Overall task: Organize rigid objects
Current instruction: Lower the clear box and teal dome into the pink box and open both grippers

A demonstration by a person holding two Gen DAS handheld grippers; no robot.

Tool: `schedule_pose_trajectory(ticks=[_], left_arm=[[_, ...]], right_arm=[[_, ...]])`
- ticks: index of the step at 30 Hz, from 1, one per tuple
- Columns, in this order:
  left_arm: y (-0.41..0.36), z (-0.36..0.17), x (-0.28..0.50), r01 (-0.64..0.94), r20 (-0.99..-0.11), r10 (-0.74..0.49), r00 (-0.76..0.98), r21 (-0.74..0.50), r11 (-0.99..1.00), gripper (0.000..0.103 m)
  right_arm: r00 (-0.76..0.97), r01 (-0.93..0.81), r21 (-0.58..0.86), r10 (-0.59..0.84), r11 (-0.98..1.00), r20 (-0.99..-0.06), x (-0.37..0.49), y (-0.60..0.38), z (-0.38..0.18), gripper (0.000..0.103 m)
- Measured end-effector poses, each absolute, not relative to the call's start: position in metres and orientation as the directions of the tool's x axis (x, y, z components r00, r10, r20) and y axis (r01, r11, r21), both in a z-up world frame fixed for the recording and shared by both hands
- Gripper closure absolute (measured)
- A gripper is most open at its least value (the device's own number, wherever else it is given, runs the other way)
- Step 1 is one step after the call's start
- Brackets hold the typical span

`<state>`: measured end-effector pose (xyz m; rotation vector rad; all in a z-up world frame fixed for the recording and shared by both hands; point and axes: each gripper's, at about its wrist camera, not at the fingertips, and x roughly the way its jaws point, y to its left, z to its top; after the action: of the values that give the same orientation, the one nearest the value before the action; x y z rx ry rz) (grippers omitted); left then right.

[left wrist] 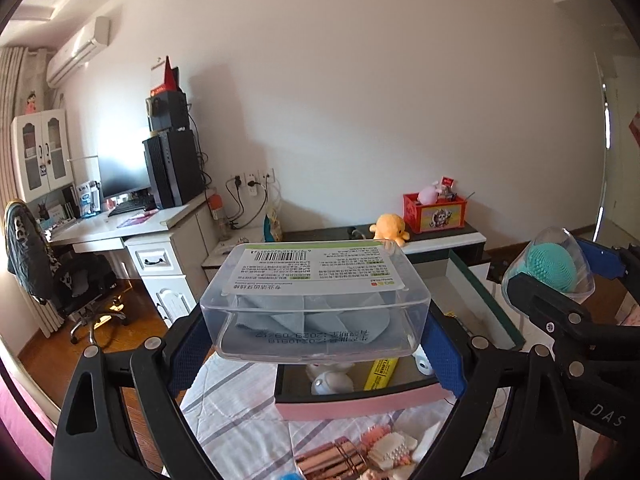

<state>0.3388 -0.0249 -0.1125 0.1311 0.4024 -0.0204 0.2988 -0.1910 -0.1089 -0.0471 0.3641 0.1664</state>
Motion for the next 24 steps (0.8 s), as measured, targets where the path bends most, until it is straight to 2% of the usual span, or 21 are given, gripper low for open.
schedule_pose_trajectory(ticks=[7,10,16,18,24], left_arm=[[-0.024,-0.163,0.439,0.096,-0.603,-0.004,0.798,0.120,0.988,0.010],[-0.025,-0.184,0.467,0.104,-0.659,-0.001,0.752,0.118,0.988,0.010],[-0.029,-0.207,0.493,0.108,-0.720,0.022,0.694,0.134,0.985,0.010],[-0.031,-0.208,0.493,0.103,-0.713,0.041,0.700,0.158,0.982,0.009],[-0.029,-0.206,0.485,0.110,-0.720,0.026,0.694,0.141,0.984,0.007]], right_arm=[[0.848,-0.197,-0.006,0.167,0.980,-0.504,0.396,-0.189,-0.151,0.029],[0.807,-0.212,-0.006,0.172,0.977,-0.565,0.425,-0.184,-0.174,0.029],[0.752,-0.208,-0.015,0.151,0.978,-0.641,0.460,-0.181,-0.205,0.029],[0.743,-0.201,-0.021,0.138,0.979,-0.655,0.467,-0.181,-0.211,0.029],[0.743,-0.187,0.014,0.151,0.982,-0.652,0.470,-0.186,-0.209,0.027]])
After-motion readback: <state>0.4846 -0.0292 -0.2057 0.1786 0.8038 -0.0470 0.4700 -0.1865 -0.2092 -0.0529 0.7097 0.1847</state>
